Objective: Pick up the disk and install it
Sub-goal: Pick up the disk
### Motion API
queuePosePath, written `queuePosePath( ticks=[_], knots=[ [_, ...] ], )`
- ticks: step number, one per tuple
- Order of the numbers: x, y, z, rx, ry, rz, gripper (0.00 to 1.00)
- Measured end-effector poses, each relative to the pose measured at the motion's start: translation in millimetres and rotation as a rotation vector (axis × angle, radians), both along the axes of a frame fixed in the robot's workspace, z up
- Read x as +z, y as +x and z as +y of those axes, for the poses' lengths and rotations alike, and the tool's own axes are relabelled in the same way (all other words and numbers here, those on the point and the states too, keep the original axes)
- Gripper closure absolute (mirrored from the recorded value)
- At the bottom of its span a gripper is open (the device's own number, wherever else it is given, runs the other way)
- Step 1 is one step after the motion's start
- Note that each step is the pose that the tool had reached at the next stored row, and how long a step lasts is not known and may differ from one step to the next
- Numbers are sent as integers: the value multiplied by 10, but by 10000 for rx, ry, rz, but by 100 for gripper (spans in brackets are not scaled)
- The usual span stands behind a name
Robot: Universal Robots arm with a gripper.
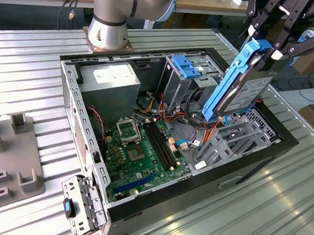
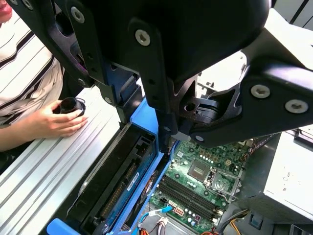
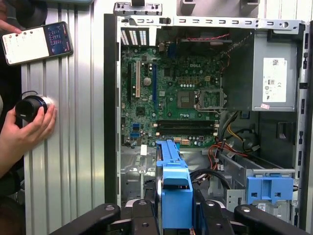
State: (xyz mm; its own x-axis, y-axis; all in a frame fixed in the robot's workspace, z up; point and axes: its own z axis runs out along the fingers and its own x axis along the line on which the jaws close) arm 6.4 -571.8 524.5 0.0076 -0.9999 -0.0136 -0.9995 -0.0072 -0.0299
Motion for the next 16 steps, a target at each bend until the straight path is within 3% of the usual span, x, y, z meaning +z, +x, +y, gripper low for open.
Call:
queuePosePath(
  ticks=[4, 8, 16],
  knots=[
    [0, 8, 0, 3, 0, 0, 63],
    [0, 77, 0, 1, 1, 0, 63],
    [-1, 321, -5, 0, 0, 1, 63]
  ],
)
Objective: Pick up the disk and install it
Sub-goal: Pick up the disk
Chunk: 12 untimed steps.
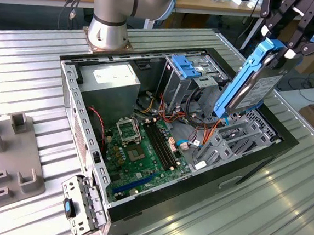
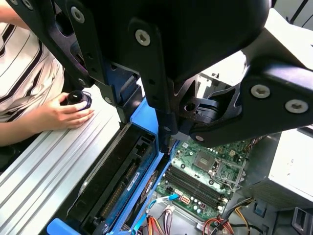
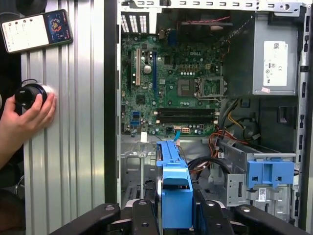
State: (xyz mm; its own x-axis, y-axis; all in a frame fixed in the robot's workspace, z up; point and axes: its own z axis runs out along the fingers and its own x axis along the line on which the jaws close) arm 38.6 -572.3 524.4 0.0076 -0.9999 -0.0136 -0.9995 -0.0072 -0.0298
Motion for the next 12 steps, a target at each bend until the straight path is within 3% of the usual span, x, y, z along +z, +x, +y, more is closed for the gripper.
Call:
queuePosePath(
  ticks=[2, 5, 9, 11, 12],
  knots=[
    [-2, 40, -42, 0, -2, 0, 63],
    [-11, 53, -147, 0, -1, 0, 63],
    [-17, 60, -149, 2, 1, 0, 63],
    [-41, 161, -156, 1, -2, 0, 63],
    [-87, 173, -164, 0, -4, 0, 63]
  ],
)
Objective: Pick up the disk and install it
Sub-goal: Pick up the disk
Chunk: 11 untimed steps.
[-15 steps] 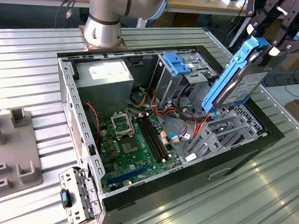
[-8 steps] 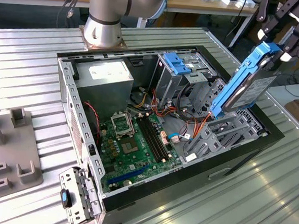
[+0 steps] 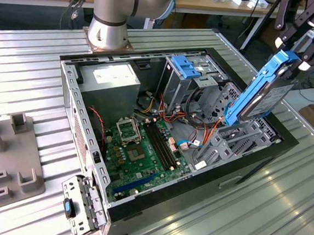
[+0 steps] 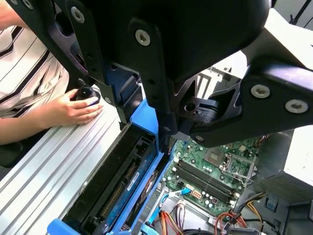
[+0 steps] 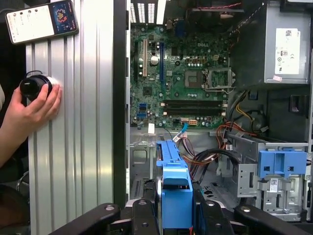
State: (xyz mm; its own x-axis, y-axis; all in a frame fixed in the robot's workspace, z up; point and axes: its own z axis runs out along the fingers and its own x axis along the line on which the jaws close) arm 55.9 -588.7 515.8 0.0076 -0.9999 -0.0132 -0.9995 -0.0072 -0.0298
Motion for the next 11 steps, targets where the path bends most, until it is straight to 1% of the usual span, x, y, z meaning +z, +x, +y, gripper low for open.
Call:
queuePosePath(
  ticks=[3, 5, 6, 8, 9, 11],
  knots=[
    [-67, 10, -16, 2, 3, 0, 63],
    [-80, 39, -32, 0, 0, 0, 63],
    [-95, 71, -43, 1, 3, 0, 63],
    [-105, 94, -54, -1, 1, 0, 63],
    [-125, 102, -85, -12, 2, 0, 63],
    [-170, 103, -124, -22, 3, 0, 63]
  ],
)
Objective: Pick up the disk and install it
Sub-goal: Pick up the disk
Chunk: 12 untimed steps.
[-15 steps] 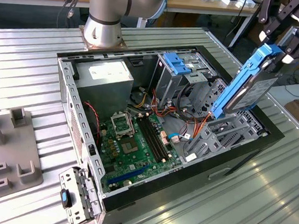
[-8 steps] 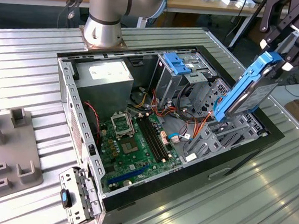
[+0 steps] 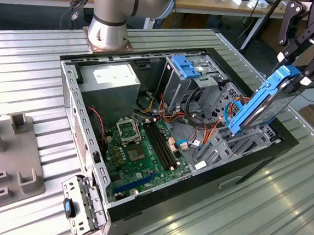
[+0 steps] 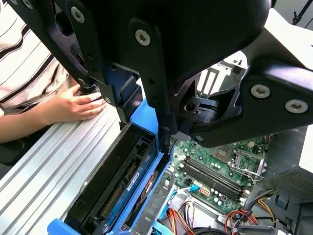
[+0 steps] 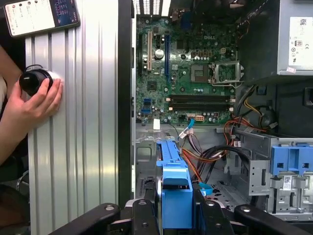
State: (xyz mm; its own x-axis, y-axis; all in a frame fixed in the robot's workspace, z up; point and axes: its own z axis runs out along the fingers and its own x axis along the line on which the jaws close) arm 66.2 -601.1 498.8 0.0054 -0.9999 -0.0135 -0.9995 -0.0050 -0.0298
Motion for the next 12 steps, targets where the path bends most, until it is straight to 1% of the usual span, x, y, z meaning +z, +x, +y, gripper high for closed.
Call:
queuePosePath(
  ticks=[2, 3, 4, 5, 6, 10, 12],
  knots=[
    [-21, 11, -1, 0, -1, 0, 63],
    [-79, 83, -1, -2, 0, 0, 63],
    [-149, 83, 57, -2, -2, 0, 63],
    [-158, 83, 74, -3, 0, 0, 63],
    [-171, 83, 79, -2, 1, 0, 63],
    [-215, 83, 79, -2, 2, 0, 63],
    [-222, 83, 80, -3, 1, 0, 63]
  ],
)
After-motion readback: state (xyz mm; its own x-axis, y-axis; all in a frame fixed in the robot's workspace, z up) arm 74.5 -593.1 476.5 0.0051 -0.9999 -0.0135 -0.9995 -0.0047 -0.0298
